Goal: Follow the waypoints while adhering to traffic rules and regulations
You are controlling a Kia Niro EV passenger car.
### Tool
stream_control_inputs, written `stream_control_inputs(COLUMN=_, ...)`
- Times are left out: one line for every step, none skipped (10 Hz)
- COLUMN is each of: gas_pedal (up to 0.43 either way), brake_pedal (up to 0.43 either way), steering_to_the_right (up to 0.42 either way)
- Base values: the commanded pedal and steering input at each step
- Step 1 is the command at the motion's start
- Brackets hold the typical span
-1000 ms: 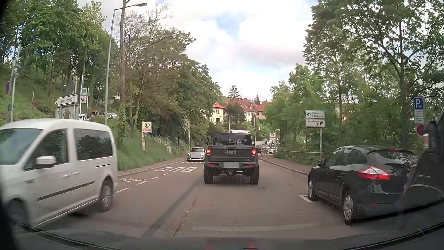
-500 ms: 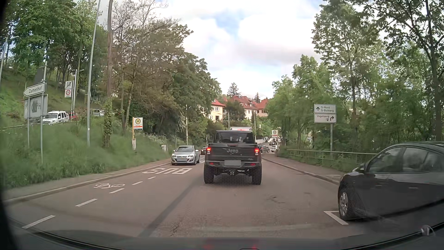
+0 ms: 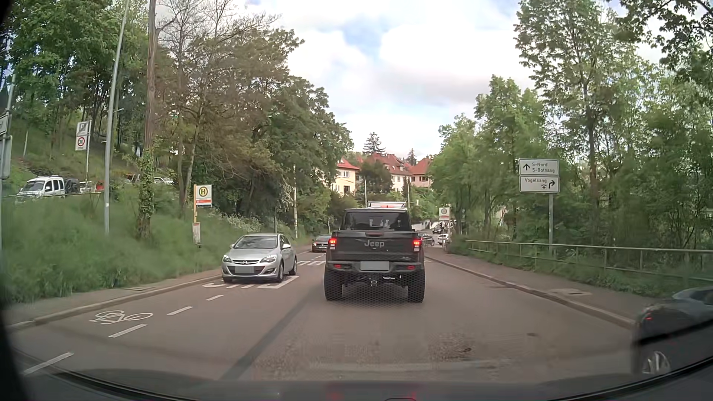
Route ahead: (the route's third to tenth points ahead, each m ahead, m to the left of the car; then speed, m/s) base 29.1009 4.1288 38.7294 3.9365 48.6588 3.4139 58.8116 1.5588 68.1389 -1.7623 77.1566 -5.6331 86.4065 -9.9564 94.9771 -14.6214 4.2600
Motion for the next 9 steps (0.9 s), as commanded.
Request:
stream_control_inputs(gas_pedal=0.0, brake_pedal=0.238, steering_to_the_right=-0.017)
stream_control_inputs(gas_pedal=0.0, brake_pedal=0.238, steering_to_the_right=-0.014)
stream_control_inputs(gas_pedal=0.0, brake_pedal=0.244, steering_to_the_right=-0.007)
stream_control_inputs(gas_pedal=0.0, brake_pedal=0.256, steering_to_the_right=-0.004)
stream_control_inputs(gas_pedal=0.0, brake_pedal=0.262, steering_to_the_right=-0.005)
stream_control_inputs(gas_pedal=0.0, brake_pedal=0.262, steering_to_the_right=-0.005)
stream_control_inputs(gas_pedal=0.0, brake_pedal=0.268, steering_to_the_right=-0.005)
stream_control_inputs(gas_pedal=0.0, brake_pedal=0.268, steering_to_the_right=-0.005)
stream_control_inputs(gas_pedal=0.0, brake_pedal=0.268, steering_to_the_right=-0.007)
